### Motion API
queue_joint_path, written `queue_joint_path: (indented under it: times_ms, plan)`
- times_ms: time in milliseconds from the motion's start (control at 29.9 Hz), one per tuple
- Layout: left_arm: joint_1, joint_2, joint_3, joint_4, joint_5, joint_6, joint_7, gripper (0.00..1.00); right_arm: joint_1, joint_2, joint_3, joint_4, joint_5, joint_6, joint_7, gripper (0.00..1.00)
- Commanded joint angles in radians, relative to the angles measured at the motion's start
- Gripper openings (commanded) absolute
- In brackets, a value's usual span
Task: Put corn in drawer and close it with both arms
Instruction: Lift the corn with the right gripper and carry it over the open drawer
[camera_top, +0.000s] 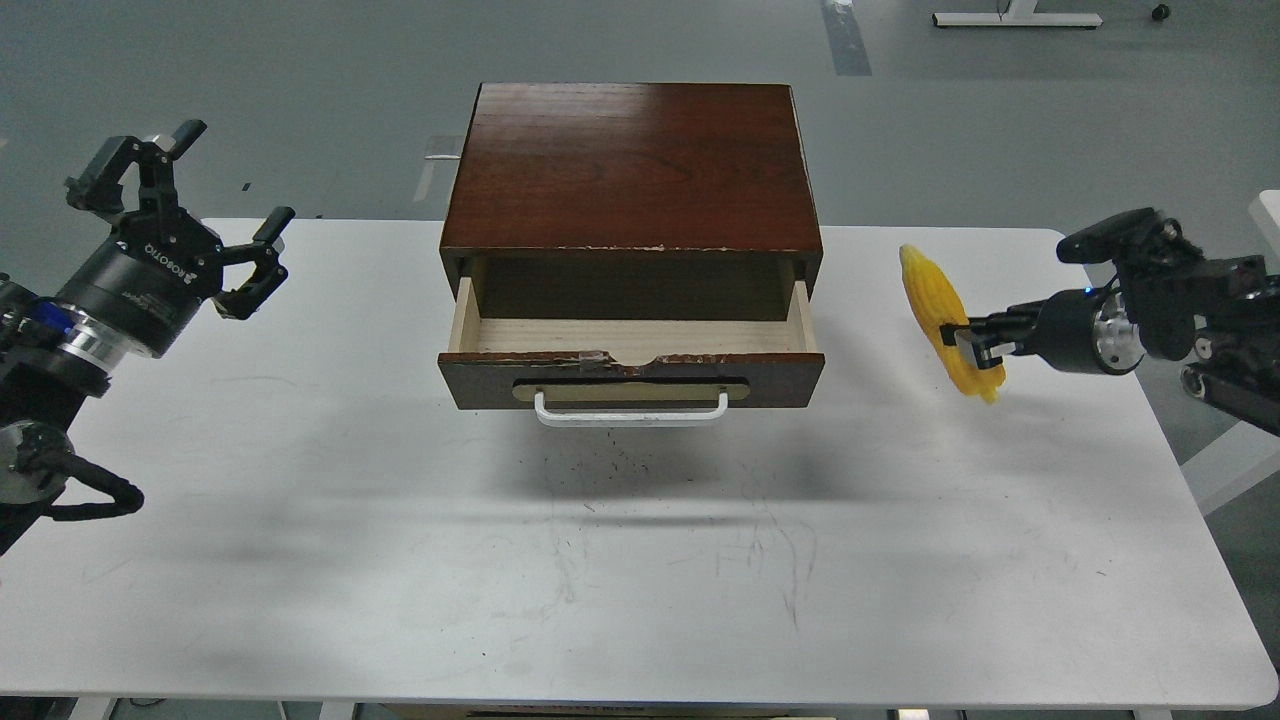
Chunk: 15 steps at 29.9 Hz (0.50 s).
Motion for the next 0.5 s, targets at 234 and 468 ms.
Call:
queue_joint_path:
  times_ms: [234, 468]
  plan:
    - [-0.003, 0.006, -0.006, -0.012, 0.000, 0.000, 0.000, 1.00, 0.358, -0.056, 0.041, 0.106, 0.003, 0.009, 0.000, 0.13]
    - [-0.005, 0.020, -0.008, -0.013, 0.000, 0.000, 0.000, 1.00, 0.520, 0.130, 0.007, 0.168, -0.001, 0.012, 0.000, 0.13]
